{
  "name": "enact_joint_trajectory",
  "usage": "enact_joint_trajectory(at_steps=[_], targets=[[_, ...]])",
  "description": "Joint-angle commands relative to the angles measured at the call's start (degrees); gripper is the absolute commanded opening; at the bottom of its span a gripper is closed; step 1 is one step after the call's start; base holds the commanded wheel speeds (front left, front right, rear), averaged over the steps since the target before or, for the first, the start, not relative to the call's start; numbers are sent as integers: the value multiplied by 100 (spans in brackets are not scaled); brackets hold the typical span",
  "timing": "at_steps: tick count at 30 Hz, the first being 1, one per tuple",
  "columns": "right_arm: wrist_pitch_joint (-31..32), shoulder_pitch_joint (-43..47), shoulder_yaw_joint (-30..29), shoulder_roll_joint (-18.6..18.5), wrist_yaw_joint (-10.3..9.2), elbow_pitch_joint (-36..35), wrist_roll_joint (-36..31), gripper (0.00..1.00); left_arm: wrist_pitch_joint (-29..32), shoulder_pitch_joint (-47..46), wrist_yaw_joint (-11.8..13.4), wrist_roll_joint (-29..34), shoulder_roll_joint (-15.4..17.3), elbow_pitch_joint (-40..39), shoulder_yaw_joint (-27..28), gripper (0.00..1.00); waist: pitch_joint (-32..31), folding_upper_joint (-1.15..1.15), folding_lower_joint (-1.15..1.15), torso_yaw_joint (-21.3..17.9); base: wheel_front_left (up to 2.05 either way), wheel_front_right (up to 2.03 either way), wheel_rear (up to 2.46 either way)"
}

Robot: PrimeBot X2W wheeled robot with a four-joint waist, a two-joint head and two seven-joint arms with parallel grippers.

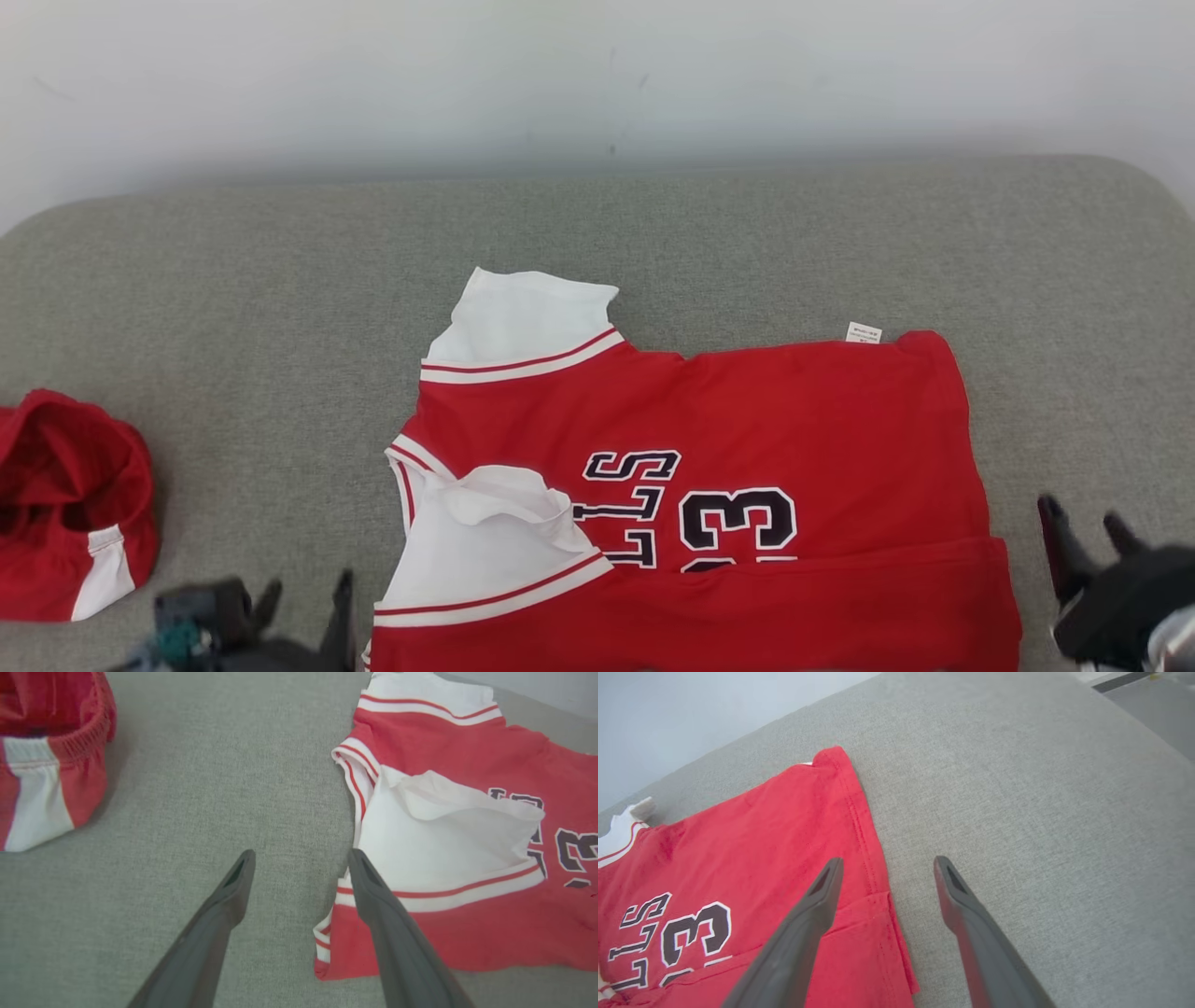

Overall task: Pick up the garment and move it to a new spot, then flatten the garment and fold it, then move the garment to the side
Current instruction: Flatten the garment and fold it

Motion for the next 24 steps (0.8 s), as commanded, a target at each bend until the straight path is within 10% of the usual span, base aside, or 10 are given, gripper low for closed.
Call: enact_joint_trajectory(at_steps=[1, 24], targets=[[103, -259, 83, 16, -9, -98, -221, 100, -8, -271, -77, 97, 55, 36, 13, 100, 37, 0, 0, -35, 0, 0, 0], [762, -3785, 1533, -447, -9, 1436, -1179, 100, 616, -4810, -1767, 448, -456, 3113, -266, 100, 1699, 0, 0, -778, 0, 0, 0]])
